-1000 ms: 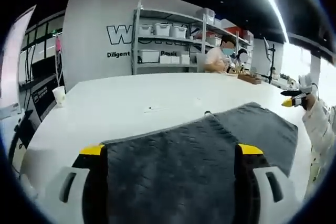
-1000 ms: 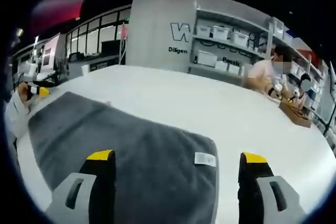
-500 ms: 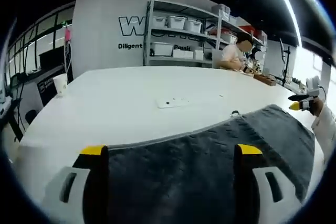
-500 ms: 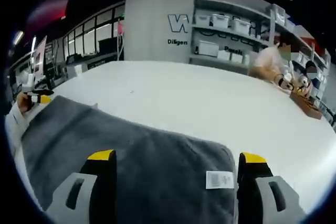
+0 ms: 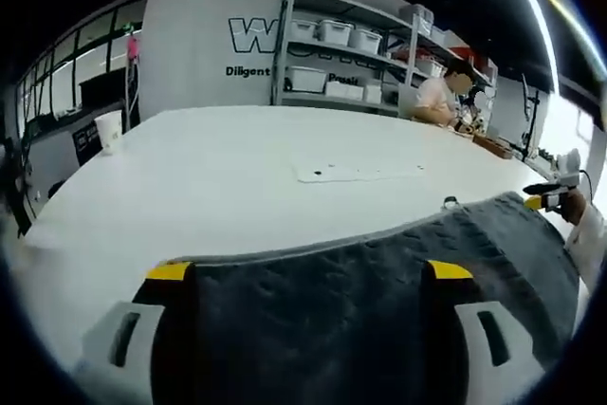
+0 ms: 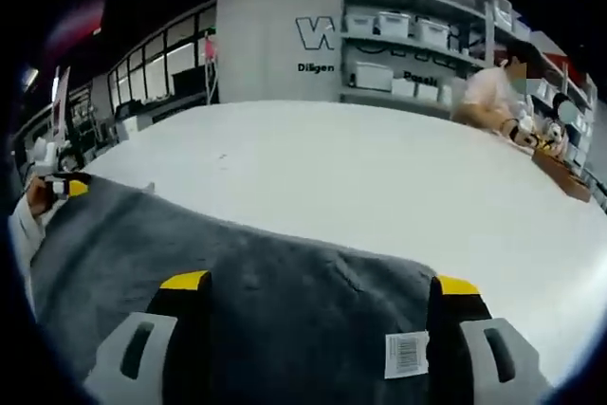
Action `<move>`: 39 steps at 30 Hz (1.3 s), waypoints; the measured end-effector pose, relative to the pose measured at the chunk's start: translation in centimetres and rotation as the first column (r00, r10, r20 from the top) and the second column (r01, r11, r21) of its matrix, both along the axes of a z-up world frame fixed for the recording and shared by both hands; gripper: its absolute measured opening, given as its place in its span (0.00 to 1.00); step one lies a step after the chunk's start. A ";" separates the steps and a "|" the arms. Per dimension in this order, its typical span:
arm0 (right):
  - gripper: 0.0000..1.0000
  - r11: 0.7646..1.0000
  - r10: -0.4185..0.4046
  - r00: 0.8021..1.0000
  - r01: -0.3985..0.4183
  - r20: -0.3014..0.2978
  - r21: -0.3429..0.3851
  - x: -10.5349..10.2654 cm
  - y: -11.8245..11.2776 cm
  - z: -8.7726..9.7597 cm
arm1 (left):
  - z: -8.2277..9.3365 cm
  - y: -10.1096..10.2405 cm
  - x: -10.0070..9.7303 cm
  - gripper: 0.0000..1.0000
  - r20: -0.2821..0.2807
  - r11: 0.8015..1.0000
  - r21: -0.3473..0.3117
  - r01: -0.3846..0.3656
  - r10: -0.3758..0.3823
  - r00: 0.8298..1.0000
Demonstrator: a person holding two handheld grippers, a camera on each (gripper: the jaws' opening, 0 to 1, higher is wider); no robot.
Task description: Open the folded towel by lifting each exposed corner and separating the folded layers until the towel lies flat within the target outline without major curled edges
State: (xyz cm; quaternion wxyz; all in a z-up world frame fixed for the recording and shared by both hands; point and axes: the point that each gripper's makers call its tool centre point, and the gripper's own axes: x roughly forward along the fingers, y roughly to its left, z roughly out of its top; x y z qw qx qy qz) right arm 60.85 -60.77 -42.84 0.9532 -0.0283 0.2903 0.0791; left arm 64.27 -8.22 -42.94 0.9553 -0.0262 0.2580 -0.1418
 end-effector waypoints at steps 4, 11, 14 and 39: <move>0.92 1.000 0.003 1.000 -0.003 -0.018 0.006 0.1 -0.2 -0.8 | -0.2 0.3 0.1 0.92 0.003 1.000 0.006 -0.011 0.011 1.000; 0.93 1.000 0.009 0.999 -0.008 -0.037 0.012 0.2 -0.4 -2.0 | -0.7 0.2 0.0 0.92 0.003 0.998 0.060 0.011 -0.012 1.000; 0.92 1.000 0.020 0.999 -0.020 -0.031 0.006 0.1 -0.4 -1.8 | -0.9 0.4 -0.1 0.90 0.000 0.996 0.091 0.021 -0.021 1.000; 0.93 0.999 0.054 0.998 -0.053 -0.016 0.006 0.9 -1.3 -1.8 | -1.1 1.4 1.6 0.92 0.014 0.990 0.123 0.074 -0.077 0.997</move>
